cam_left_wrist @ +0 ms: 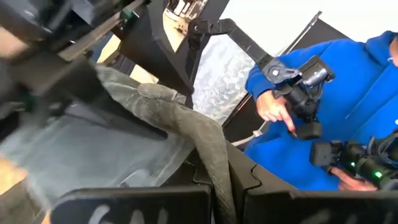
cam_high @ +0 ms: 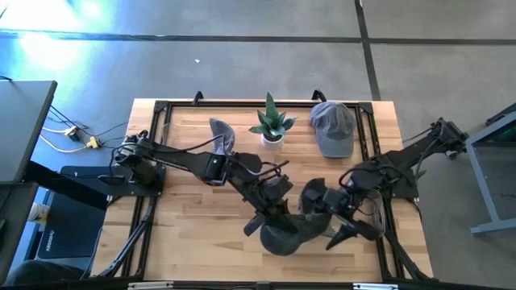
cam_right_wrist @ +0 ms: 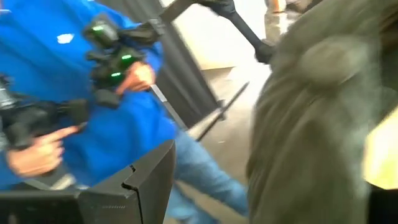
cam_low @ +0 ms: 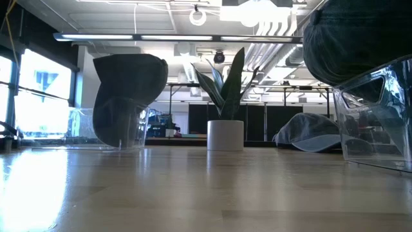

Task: Pick & Place hat
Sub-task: Put the black cap into the right transparent bin

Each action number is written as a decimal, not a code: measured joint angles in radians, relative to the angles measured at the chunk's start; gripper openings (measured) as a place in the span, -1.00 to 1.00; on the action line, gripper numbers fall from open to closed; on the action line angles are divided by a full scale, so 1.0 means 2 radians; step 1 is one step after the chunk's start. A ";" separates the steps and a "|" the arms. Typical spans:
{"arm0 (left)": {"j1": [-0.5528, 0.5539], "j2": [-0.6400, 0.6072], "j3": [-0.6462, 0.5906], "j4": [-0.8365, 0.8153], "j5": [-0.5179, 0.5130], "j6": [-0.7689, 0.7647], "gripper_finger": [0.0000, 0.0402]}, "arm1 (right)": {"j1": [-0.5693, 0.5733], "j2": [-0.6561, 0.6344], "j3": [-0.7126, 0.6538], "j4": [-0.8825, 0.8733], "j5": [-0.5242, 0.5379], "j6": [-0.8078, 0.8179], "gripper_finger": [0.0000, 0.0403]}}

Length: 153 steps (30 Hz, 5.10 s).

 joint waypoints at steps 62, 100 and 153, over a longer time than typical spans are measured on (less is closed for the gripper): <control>0.016 0.034 0.002 0.240 0.057 -0.107 -0.52 | 0.000 -0.037 0.003 0.081 -0.014 -0.006 -0.98; 0.020 0.038 0.000 0.110 -0.013 -0.068 -0.99 | -0.005 -0.037 0.003 -0.006 0.092 0.035 -0.19; 0.134 -0.095 0.064 -0.473 -0.097 0.206 -0.37 | 0.034 0.032 0.274 -0.705 0.337 0.490 -1.00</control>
